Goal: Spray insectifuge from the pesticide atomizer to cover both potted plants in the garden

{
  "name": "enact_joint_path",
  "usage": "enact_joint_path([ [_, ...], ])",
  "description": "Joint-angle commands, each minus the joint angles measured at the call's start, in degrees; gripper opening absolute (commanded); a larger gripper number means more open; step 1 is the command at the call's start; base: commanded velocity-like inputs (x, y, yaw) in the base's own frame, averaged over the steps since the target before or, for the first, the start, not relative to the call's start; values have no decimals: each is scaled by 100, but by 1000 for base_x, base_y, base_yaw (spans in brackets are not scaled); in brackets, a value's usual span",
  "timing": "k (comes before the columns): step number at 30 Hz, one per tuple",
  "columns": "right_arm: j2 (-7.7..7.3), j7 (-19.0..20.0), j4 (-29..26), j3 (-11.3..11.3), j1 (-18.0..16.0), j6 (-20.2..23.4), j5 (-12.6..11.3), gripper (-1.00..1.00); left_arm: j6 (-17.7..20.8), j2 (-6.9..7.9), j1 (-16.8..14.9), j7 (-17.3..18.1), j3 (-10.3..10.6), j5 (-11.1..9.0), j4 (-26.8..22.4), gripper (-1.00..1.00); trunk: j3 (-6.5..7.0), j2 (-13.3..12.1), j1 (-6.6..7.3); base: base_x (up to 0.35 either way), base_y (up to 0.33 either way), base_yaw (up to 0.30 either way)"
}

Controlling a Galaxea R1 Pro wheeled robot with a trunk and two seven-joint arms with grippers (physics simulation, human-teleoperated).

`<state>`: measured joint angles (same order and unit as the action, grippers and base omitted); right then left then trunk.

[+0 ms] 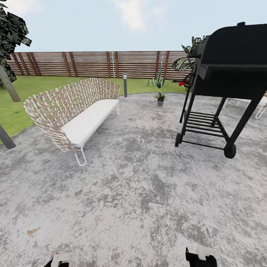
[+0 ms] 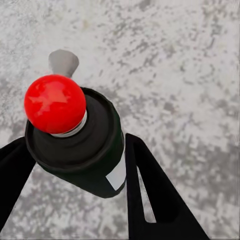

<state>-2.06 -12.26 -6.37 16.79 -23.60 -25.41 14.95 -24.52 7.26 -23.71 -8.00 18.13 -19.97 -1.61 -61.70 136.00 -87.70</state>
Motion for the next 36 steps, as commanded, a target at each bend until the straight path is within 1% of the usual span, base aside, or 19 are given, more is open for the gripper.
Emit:
enact_joint_path([
  [1,2,-27,6,35,-4,-16,60,100,-9,0,-2,-26,50,-24,-3,-100,-5,2,-2,339,72,0],
  [13,4,-22,4,35,-4,-16,60,100,-9,3,-2,-26,50,-24,-4,-100,-5,2,-2,339,74,-8],
  [26,4,-15,4,35,-4,-16,60,100,-9,4,-2,-26,50,-24,-6,-100,-5,2,-2,339,77,-228],
  [36,4,-30,7,35,-4,-16,60,100,-9,3,-1,-26,50,-24,-2,-100,-5,2,-2,339,53,-22],
])
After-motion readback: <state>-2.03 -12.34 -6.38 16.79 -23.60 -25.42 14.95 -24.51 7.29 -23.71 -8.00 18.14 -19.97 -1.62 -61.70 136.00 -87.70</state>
